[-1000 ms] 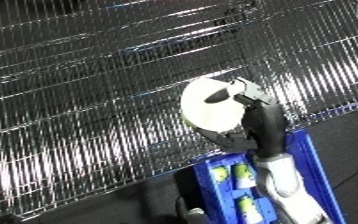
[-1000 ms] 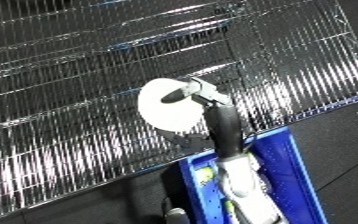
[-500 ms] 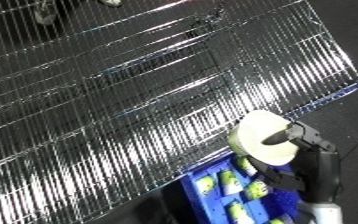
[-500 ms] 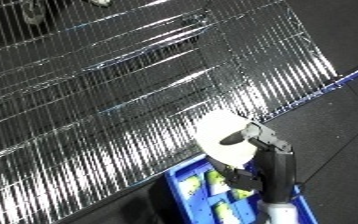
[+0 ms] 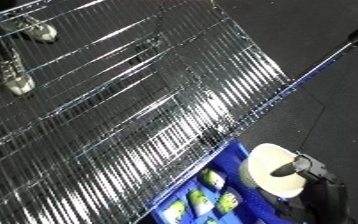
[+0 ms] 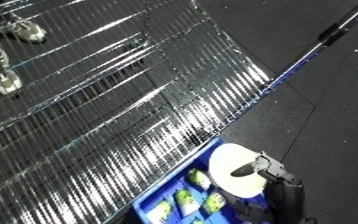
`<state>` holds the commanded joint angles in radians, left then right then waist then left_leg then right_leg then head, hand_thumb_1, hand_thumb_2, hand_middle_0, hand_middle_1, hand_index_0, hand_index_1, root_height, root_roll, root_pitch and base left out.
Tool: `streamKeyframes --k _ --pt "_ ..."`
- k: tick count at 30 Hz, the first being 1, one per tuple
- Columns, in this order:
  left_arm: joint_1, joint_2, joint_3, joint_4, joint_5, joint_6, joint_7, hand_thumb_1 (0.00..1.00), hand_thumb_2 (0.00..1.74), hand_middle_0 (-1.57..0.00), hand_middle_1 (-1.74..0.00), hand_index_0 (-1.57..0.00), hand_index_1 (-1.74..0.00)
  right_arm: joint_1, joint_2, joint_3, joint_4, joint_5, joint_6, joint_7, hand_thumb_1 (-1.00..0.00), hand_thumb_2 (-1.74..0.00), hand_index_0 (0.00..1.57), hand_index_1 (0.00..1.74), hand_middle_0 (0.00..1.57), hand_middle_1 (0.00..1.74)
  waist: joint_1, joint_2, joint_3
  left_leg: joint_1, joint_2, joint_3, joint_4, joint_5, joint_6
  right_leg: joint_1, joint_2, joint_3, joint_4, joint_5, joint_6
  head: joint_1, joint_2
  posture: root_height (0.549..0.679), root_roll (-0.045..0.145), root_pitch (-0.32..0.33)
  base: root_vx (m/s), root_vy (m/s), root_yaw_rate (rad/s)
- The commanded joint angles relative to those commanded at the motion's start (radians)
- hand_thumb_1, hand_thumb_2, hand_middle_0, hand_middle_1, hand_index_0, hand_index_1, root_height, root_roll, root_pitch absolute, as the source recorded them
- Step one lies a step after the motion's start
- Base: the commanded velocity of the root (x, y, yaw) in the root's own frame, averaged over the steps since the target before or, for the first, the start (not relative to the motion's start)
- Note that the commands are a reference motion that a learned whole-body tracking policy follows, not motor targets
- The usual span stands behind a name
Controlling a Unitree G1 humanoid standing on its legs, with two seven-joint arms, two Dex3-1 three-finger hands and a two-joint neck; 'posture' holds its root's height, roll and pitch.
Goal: Pick up the object and place it into the box
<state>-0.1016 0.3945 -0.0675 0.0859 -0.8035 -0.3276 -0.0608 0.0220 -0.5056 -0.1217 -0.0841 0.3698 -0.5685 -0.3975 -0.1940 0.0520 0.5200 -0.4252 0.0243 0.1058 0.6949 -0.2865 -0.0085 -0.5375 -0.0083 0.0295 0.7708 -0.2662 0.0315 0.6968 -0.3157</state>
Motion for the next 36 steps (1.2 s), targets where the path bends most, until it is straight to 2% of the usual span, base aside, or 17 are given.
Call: streamKeyframes --k 8,16,24,31,36 --pt "-0.007 -0.012 -0.024 0.008 -0.005 -0.013 0.005 1.0 1.74 -1.57 -1.74 -1.57 -1.74 0.01 -0.001 0.017 0.041 0.008 -0.028 -0.007 0.0 0.0 0.0 0.0 0.0 0.0 -0.016 0.018 0.0 0.01 -0.006 0.006 -0.015 0.022 -0.0077 -0.006 -0.0031 0.009 -0.006 -0.002 -0.0047 0.006 -0.003 0.642 0.117 0.079 -0.009 0.019 -0.041" --pt "-0.03 -0.02 -0.04 0.018 -0.002 -0.018 0.025 1.0 1.74 -1.57 -1.74 -1.57 -1.74 -0.007 -0.001 0.035 0.062 0.003 -0.025 -0.019 0.0 0.0 0.0 0.0 0.0 0.0 -0.017 0.022 0.0 0.009 -0.011 0.001 -0.036 0.039 -0.0119 -0.015 -0.0019 0.008 -0.014 0.0 -0.0078 0.0 -0.026 0.642 0.123 0.09 -0.011 0.001 0.004" --pt "-0.031 -0.022 -0.049 0.019 -0.009 -0.018 0.025 1.0 1.74 -1.57 -1.74 -1.57 -1.74 -0.003 0.003 0.055 0.052 0.023 -0.001 0.043 0.0 0.0 0.0 0.0 0.0 0.0 -0.008 0.016 0.0 0.008 -0.01 -0.009 -0.042 0.056 -0.017 -0.007 -0.004 0.003 -0.022 0.001 -0.0091 -0.024 -0.06 0.643 0.124 0.091 0.011 0.002 0.034" --pt "-0.053 -0.022 -0.068 0.026 -0.003 -0.008 0.031 1.0 1.74 -1.57 -1.74 -1.57 -1.74 -0.062 -0.01 0.103 0.038 0.01 0.054 0.105 0.0 0.0 0.0 0.0 0.0 0.0 0.021 0.008 0.0 0.0 -0.017 -0.025 -0.041 0.051 -0.0139 0.0 -0.0062 -0.008 -0.018 -0.001 -0.0105 -0.038 -0.085 0.643 0.117 0.086 0.01 -0.018 0.083" --pt "-0.073 -0.02 -0.083 0.033 0.005 0.013 0.033 1.0 1.74 -1.57 -1.74 -1.57 -1.74 -0.133 -0.022 0.147 0.037 -0.041 0.09 0.119 0.0 0.0 0.0 0.0 0.0 0.0 0.051 0.004 0.0 -0.018 -0.023 -0.039 -0.021 0.044 -0.0124 -0.001 -0.0089 -0.02 -0.004 -0.002 -0.0105 -0.046 -0.123 0.642 0.11 0.079 0.016 -0.038 0.127"
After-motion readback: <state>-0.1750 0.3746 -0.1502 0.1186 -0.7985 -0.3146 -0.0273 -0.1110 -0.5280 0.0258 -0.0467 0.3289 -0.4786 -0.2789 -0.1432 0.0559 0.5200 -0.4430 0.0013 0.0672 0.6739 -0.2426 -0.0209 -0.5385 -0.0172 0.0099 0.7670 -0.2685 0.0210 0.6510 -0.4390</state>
